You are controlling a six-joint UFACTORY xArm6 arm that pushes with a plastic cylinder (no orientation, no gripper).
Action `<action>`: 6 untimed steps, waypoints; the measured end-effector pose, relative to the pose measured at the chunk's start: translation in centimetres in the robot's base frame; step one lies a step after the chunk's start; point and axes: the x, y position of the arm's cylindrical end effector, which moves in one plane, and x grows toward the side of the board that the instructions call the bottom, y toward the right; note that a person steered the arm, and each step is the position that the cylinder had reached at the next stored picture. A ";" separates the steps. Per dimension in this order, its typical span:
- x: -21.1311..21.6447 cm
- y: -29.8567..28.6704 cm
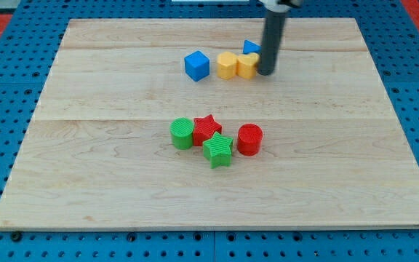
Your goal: Slide the blue triangle left
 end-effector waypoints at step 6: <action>-7.5 -2.4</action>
